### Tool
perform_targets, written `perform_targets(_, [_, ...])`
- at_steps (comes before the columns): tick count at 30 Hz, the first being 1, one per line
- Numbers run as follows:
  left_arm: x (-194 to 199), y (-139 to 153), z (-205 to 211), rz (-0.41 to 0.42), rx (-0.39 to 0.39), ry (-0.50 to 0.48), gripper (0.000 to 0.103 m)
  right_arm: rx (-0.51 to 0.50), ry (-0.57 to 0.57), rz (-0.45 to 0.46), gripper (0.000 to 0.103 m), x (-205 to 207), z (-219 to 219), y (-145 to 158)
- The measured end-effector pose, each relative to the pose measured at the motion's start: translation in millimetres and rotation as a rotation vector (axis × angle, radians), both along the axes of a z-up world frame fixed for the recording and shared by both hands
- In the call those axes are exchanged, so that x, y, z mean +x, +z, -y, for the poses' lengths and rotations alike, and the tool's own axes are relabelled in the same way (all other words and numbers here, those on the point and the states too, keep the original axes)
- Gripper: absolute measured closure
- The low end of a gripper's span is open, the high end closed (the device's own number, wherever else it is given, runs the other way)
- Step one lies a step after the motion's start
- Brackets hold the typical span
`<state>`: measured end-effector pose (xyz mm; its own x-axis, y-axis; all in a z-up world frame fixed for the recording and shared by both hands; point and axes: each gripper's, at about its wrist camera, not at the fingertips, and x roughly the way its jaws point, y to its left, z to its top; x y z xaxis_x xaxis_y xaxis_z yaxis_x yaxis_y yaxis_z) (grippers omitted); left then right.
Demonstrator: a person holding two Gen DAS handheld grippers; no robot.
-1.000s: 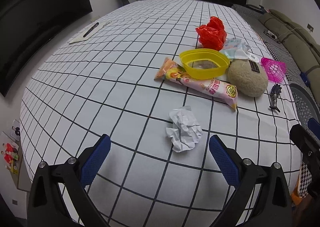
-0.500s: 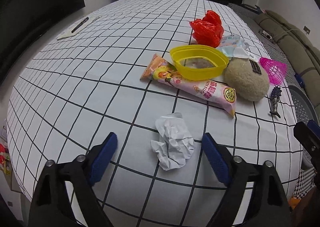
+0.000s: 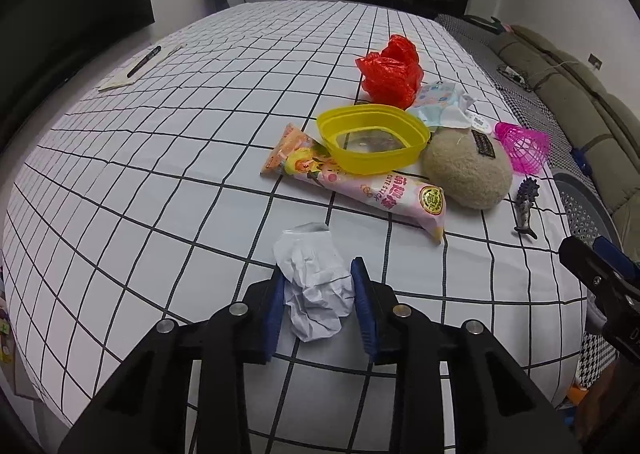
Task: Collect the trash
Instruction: 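Lift the paper with the left gripper while the right gripper grasps the purple toy fish, then carry both held items over the grey basket with both grippers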
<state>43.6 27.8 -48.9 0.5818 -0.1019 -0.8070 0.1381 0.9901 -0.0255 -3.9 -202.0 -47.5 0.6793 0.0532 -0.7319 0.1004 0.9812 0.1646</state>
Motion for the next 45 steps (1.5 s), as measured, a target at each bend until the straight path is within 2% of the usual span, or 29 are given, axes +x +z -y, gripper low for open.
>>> perform_targets(5, [-1.0,16.4,5.5,0.057,-0.008,-0.021,0.072,0.007,-0.026,-0.018,0.01,12.3,6.3,-1.3])
perform_targets(9, [2.4,27.0,13.0,0.099,-0.003,-0.034,0.072,-0.027,-0.053,-0.057,0.01,29.8,5.8,-5.8])
perform_targets(14, [3.3,25.0,18.8,0.093,0.001,-0.054,0.072,-0.06,-0.068,-0.112,0.01,50.0,4.4,-12.5])
perform_targets(23, [3.0,20.9,16.4,0.088,-0.01,-0.06,0.072,-0.157,-0.064,-0.146,0.011,69.2,-7.7,-20.8])
perform_targets(29, [0.9,18.9,13.9,0.081,-0.018,-0.061,0.072,-0.172,-0.047,-0.141,0.03,69.5,-12.2,-21.5])
perform_targets(31, [0.2,18.8,14.4,0.081,-0.018,-0.064,0.072,-0.15,-0.025,-0.138,0.049,68.6,-14.6,-20.6])
perform_targets(32, [-0.1,18.7,15.3,0.08,-0.017,-0.066,0.072,-0.142,-0.019,-0.136,0.052,68.5,-14.7,-20.3])
perform_targets(33, [-1.0,19.0,15.9,0.08,-0.017,-0.068,0.072,-0.148,-0.014,-0.133,0.06,68.1,-15.8,-19.9])
perform_targets(34, [-0.9,18.8,17.0,0.079,-0.016,-0.071,0.072,-0.15,-0.004,-0.128,0.074,67.0,-17.2,-19.6])
perform_targets(36, [-2.3,18.4,19.5,0.076,-0.015,-0.078,0.072,-0.149,0.007,-0.129,0.086,65.5,-19.2,-18.5])
perform_targets(45, [-9.2,20.4,39.9,0.068,-0.007,-0.12,0.072,-0.018,0.005,-0.12,0.086,38.5,3.3,-14.0])
